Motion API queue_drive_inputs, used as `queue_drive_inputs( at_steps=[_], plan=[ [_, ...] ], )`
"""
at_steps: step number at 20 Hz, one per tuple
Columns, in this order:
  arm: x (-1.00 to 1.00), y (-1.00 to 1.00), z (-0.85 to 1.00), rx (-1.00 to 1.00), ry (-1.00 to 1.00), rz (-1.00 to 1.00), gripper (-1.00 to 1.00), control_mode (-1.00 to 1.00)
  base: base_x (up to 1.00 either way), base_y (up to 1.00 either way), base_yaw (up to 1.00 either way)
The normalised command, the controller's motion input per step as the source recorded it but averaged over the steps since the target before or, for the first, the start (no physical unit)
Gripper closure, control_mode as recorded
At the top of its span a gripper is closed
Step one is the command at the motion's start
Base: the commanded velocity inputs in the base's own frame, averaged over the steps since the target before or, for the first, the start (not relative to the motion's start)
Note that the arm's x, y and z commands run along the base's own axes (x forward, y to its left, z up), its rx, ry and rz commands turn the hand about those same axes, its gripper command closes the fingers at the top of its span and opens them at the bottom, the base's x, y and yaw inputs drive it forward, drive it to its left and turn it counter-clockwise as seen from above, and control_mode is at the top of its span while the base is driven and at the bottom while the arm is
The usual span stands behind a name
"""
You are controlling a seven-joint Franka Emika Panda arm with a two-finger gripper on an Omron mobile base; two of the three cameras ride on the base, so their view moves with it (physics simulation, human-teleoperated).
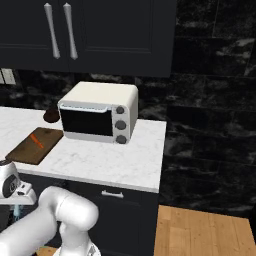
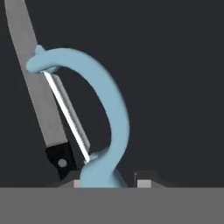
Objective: Place the appropriate cutting tool for cutting the carrot skin on the cutting board.
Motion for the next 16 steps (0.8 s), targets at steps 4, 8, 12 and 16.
queue_drive_inputs(
  at_steps=[4,8,12,16],
  plan=[
    [-0.5,-0.26,0.99,0.0,-0.12,0.0,1.0,-1.0,0.0,0.0,0.0],
    [-0.6,-0.11,1.0,0.0,-0.08,0.0,1.0,-1.0,0.0,0.0,0.0],
    [-0.37,0.04,0.97,0.0,-0.05,0.0,1.0,-1.0,0.0,0.0,0.0],
    [-0.11,0.2,1.0,0.0,-0.01,0.02,1.0,-1.0,0.0,0.0,0.0]
  ],
)
